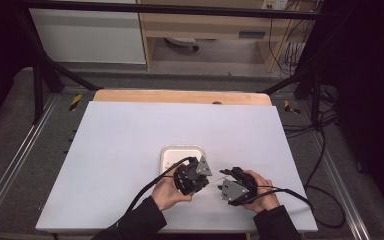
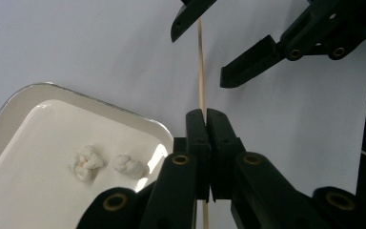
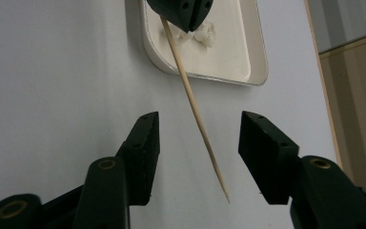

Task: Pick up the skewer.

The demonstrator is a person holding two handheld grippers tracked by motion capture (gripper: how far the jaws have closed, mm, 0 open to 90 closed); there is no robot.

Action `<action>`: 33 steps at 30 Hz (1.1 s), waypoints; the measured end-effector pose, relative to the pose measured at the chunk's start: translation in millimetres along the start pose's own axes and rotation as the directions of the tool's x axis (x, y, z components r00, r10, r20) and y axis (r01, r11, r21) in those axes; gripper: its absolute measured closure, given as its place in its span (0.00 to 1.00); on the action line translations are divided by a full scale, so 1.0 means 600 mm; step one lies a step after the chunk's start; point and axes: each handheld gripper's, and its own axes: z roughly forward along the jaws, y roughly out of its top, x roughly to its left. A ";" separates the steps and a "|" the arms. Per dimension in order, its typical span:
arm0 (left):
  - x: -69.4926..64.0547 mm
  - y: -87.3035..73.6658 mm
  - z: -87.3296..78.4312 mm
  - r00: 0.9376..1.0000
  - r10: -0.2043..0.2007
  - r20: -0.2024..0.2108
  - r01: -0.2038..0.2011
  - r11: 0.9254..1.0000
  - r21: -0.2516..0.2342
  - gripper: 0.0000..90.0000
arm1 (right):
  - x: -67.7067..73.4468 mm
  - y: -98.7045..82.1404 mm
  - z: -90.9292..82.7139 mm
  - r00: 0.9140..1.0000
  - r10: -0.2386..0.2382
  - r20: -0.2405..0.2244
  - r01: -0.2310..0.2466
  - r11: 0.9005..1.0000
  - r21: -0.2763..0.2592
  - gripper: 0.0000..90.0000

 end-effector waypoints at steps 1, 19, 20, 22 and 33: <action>-0.001 0.001 0.002 1.000 -0.003 0.001 0.003 1.000 -0.004 0.99 | 0.001 0.000 0.000 1.000 -0.003 -0.006 0.003 1.000 0.002 0.59; -0.009 0.013 0.016 0.999 0.026 0.028 -0.026 1.000 0.014 0.99 | 0.006 -0.003 0.005 0.987 -0.156 -0.033 0.156 0.988 0.008 0.85; -0.009 0.013 0.016 0.999 0.026 0.029 -0.026 1.000 0.015 0.99 | 0.005 -0.003 0.005 0.986 -0.161 -0.033 0.162 0.987 0.008 0.86; -0.009 0.013 0.017 0.999 0.027 0.029 -0.027 1.000 0.016 0.99 | 0.005 -0.003 0.005 0.984 -0.176 -0.042 0.176 0.984 0.014 0.89; -0.006 0.012 0.017 0.999 0.023 0.034 -0.023 1.000 0.018 0.99 | 0.006 -0.004 0.001 0.979 -0.197 -0.055 0.197 0.980 0.004 0.97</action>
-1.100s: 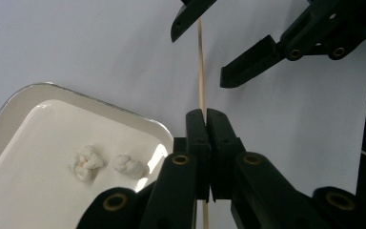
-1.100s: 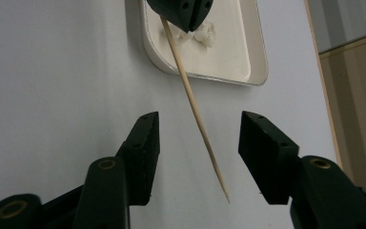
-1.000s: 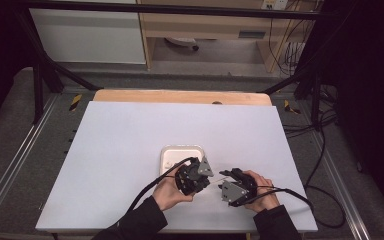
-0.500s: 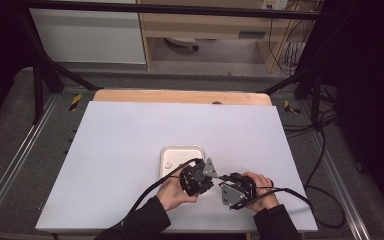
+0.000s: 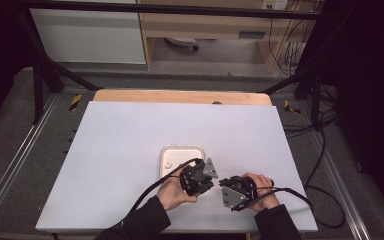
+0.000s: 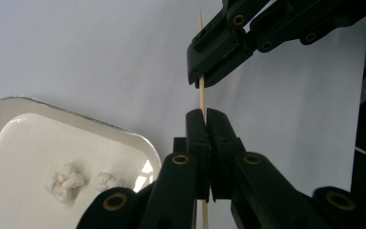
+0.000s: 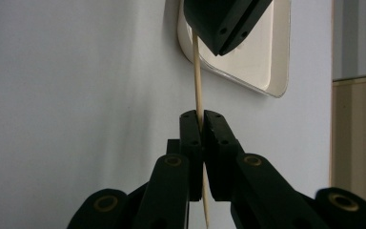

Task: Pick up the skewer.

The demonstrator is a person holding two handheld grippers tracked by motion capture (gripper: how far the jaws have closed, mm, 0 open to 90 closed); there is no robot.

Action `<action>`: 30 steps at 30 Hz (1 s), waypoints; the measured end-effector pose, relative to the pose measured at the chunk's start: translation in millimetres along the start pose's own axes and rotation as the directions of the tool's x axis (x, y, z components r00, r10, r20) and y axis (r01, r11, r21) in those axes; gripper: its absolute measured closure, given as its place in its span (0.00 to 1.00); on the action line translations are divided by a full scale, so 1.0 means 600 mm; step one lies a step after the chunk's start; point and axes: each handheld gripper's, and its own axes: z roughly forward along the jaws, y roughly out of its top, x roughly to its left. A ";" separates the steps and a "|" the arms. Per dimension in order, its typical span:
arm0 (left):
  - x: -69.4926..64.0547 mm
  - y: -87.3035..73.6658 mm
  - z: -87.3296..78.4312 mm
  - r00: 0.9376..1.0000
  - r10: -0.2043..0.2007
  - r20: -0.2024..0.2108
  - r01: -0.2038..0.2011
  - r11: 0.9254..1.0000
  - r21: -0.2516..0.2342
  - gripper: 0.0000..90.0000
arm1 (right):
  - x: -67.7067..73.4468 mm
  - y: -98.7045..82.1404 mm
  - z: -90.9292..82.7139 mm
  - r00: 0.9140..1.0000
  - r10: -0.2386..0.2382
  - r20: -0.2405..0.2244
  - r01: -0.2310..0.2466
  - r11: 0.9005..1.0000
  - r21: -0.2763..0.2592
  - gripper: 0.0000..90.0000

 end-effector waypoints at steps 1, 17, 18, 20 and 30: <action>0.000 0.000 -0.001 1.000 -0.001 0.000 0.001 1.000 0.001 0.99 | 0.000 0.000 0.000 1.000 -0.001 -0.002 0.001 1.000 0.000 0.97; 0.017 -0.006 -0.010 0.999 -0.031 0.020 0.028 0.991 0.131 0.80 | 0.001 0.003 0.002 1.000 -0.018 -0.023 0.019 0.999 0.029 0.99; 0.019 -0.006 -0.009 0.999 -0.030 0.020 0.026 0.988 0.153 0.80 | 0.002 0.003 0.003 1.000 -0.015 -0.025 0.016 0.999 0.032 0.99; 0.020 -0.007 -0.007 0.999 -0.029 0.019 0.025 0.985 0.169 0.82 | 0.002 0.004 0.005 1.000 -0.019 -0.024 0.020 0.999 0.034 0.99; 0.016 -0.007 0.012 0.999 -0.021 0.048 0.010 0.975 0.220 0.96 | -0.002 0.012 0.004 0.998 -0.053 -0.024 0.054 0.998 0.038 0.99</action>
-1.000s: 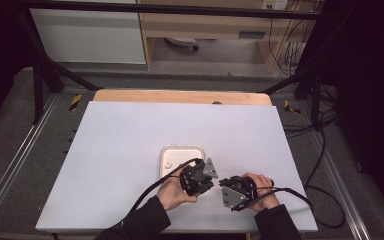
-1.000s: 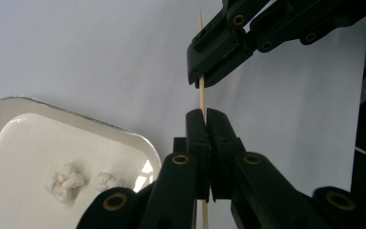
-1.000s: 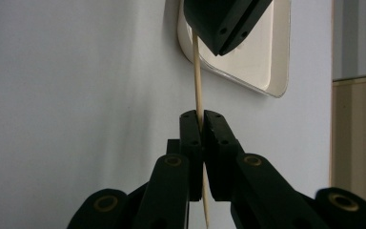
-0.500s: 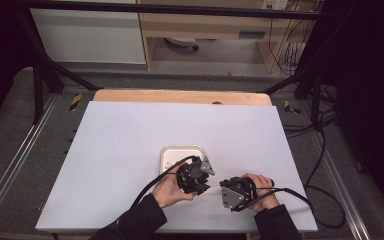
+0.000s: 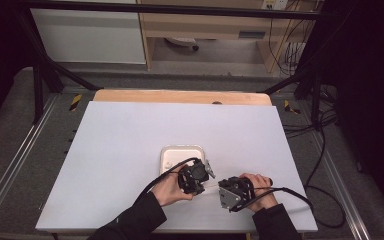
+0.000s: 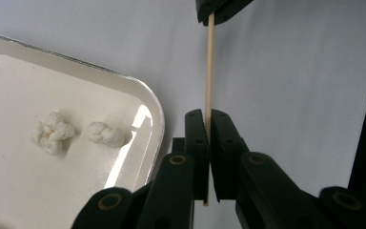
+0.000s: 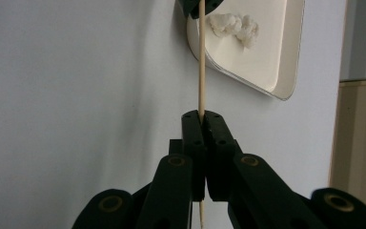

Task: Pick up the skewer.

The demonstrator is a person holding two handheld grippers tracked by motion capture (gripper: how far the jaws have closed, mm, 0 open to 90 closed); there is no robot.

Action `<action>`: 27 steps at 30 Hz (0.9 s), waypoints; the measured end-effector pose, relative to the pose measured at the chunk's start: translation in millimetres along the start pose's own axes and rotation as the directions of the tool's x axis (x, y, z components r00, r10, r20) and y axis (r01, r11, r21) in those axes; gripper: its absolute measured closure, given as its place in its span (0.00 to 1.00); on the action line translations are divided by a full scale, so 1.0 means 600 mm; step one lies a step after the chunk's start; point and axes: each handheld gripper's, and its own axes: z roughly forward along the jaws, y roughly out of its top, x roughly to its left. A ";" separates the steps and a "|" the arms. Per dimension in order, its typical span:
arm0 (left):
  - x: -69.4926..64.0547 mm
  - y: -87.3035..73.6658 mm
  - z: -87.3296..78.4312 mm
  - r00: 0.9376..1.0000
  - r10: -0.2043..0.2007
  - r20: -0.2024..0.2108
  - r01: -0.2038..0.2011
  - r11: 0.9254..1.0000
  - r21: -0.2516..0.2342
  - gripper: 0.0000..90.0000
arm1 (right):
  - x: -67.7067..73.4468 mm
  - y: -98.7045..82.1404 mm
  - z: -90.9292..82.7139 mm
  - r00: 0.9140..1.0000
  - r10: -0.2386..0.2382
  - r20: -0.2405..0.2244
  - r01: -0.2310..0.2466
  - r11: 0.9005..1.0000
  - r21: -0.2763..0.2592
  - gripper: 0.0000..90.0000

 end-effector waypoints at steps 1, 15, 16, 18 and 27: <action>-0.001 -0.001 0.001 1.000 0.004 0.000 -0.004 1.000 0.000 0.97 | 0.000 0.001 0.000 1.000 -0.003 -0.001 0.003 1.000 0.002 0.99; -0.008 -0.003 0.003 0.999 0.038 -0.029 -0.038 0.999 0.018 0.98 | -0.001 0.004 0.000 1.000 -0.011 -0.004 0.011 1.000 -0.001 0.98; -0.009 -0.003 0.003 0.999 0.041 -0.034 -0.041 0.999 0.010 0.98 | -0.001 0.004 -0.001 1.000 -0.010 0.000 0.010 1.000 0.000 0.98; -0.009 -0.004 0.001 0.998 0.046 -0.039 -0.046 0.999 0.002 0.98 | -0.002 0.003 -0.002 1.000 0.004 -0.001 -0.004 1.000 -0.006 0.97; 0.000 -0.030 -0.015 0.997 0.034 -0.069 -0.036 0.999 -0.017 0.98 | -0.015 -0.025 -0.015 0.946 0.322 0.046 -0.321 0.946 -0.041 0.61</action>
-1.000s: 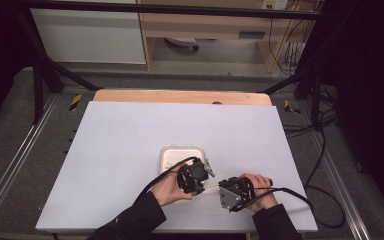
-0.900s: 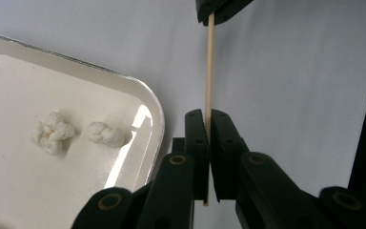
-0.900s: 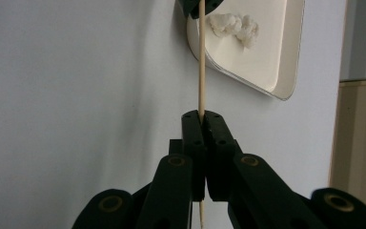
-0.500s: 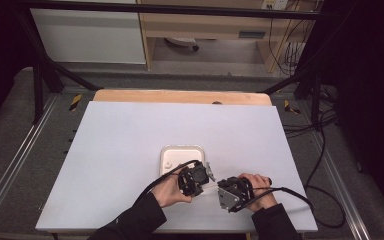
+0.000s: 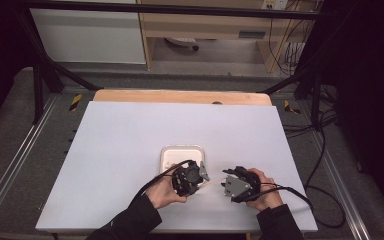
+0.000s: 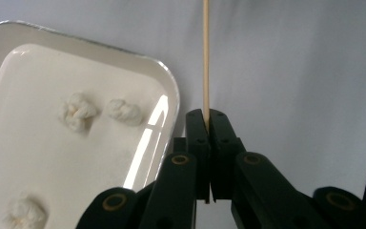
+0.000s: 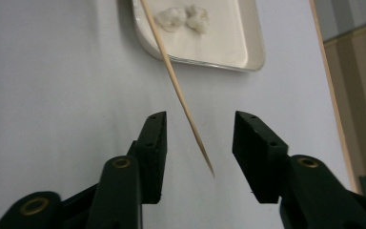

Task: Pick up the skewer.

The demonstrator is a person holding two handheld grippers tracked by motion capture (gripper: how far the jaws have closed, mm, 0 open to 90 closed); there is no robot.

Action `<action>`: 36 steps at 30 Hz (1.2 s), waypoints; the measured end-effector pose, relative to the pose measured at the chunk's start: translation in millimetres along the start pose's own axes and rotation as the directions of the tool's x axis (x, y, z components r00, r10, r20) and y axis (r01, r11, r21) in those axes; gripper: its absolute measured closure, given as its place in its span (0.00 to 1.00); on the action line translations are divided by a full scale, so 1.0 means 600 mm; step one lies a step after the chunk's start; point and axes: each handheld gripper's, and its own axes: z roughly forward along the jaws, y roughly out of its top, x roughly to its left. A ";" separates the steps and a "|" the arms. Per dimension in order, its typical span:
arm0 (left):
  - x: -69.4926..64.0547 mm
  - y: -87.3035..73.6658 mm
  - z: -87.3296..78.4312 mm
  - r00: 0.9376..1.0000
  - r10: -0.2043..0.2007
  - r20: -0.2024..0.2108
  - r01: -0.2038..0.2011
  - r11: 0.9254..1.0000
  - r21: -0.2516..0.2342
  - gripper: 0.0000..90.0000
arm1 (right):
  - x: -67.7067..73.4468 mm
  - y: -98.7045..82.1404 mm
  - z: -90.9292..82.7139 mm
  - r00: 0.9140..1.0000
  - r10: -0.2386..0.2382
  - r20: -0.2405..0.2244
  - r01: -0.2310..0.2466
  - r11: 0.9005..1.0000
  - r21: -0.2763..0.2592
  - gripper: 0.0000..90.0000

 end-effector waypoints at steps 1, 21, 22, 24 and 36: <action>0.003 -0.004 -0.002 1.000 -0.003 -0.003 0.003 1.000 0.002 0.98 | -0.002 -0.003 -0.001 1.000 0.022 0.008 -0.022 1.000 -0.002 0.58; 0.026 -0.106 -0.056 0.986 -0.158 -0.059 0.148 0.976 -0.158 0.98 | -0.010 -0.051 0.010 0.849 0.529 -0.018 -0.528 0.849 0.018 0.13; 0.026 -0.110 -0.058 0.985 -0.165 -0.059 0.153 0.974 -0.167 0.98 | -0.011 -0.051 0.010 0.838 0.544 -0.024 -0.544 0.839 0.028 0.11; 0.027 -0.124 -0.065 0.980 -0.188 -0.064 0.172 0.964 -0.202 0.98 | -0.011 -0.050 0.010 0.823 0.568 -0.034 -0.567 0.823 0.028 0.09; 0.026 -0.198 -0.081 0.947 -0.309 -0.085 0.266 0.906 -0.328 0.98 | -0.017 -0.043 0.015 0.733 0.677 -0.070 -0.679 0.733 -0.021 0.02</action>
